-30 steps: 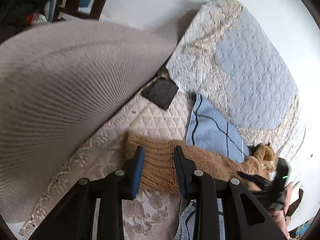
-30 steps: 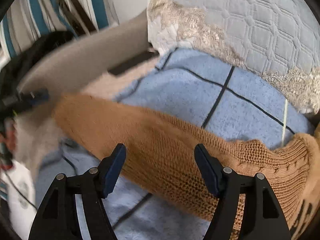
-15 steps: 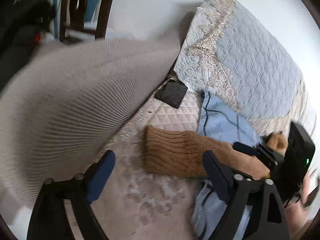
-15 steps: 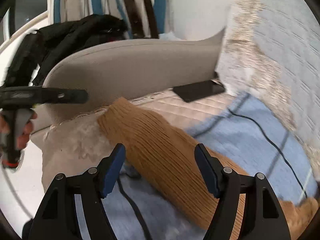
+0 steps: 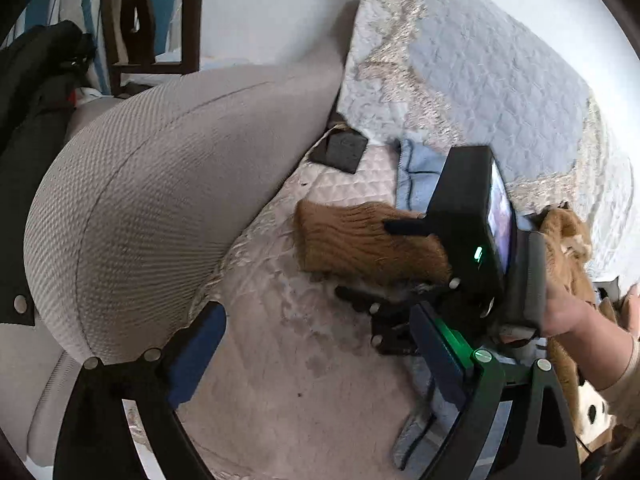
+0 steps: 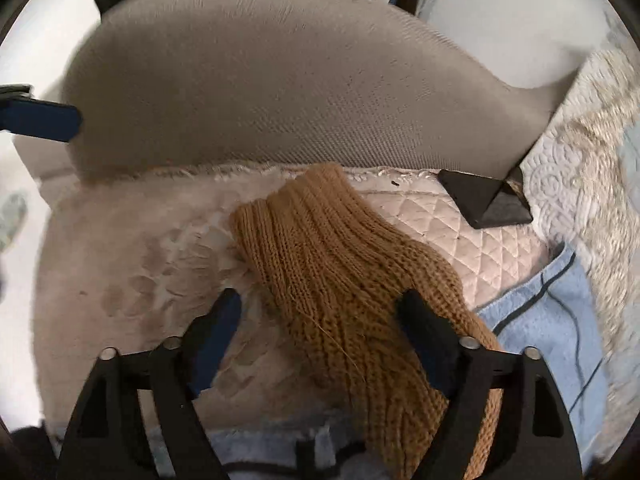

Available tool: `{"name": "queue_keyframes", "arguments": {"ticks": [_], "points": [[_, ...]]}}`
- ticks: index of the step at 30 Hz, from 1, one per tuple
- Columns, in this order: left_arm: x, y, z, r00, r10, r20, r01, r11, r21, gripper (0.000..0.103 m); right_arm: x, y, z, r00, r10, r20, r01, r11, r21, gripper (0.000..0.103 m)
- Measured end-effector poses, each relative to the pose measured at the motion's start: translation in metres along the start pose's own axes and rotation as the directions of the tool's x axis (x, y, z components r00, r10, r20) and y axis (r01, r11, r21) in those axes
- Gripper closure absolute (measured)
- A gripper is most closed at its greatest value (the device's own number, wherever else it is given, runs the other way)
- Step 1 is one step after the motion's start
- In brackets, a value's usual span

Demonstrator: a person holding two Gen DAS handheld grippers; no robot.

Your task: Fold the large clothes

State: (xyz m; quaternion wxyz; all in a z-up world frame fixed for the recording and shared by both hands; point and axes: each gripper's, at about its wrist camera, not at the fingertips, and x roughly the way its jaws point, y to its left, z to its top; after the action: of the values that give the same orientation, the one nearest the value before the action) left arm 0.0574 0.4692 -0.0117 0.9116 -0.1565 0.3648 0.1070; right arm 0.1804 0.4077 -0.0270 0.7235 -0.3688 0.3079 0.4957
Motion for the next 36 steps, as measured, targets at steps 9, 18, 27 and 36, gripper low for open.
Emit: {"name": "queue_keyframes", "arguments": {"ticks": [9, 18, 27, 36], "points": [[-0.002, -0.014, 0.007, 1.000, -0.001, 0.030, 0.000, 1.000, 0.026, 0.009, 0.000, -0.021, 0.007, 1.000, -0.026, 0.016, 0.023, 0.990, 0.142, 0.055], [0.004, -0.042, 0.012, 0.998, -0.052, 0.042, 0.050, 0.998, 0.044, 0.009, -0.038, -0.028, -0.004, 0.993, -0.049, 0.111, 0.022, 0.972, 0.232, 0.080], [0.004, -0.096, 0.020, 0.984, -0.161, 0.074, 0.152, 0.982, 0.114, 0.009, -0.138, -0.087, -0.043, 0.957, -0.109, 0.269, -0.043, 0.863, 0.503, 0.081], [0.014, -0.172, 0.026, 0.958, -0.276, 0.072, 0.258, 0.946, 0.197, 0.009, -0.240, -0.147, -0.128, 0.905, -0.273, 0.326, -0.043, 0.704, 0.709, 0.083]]}}
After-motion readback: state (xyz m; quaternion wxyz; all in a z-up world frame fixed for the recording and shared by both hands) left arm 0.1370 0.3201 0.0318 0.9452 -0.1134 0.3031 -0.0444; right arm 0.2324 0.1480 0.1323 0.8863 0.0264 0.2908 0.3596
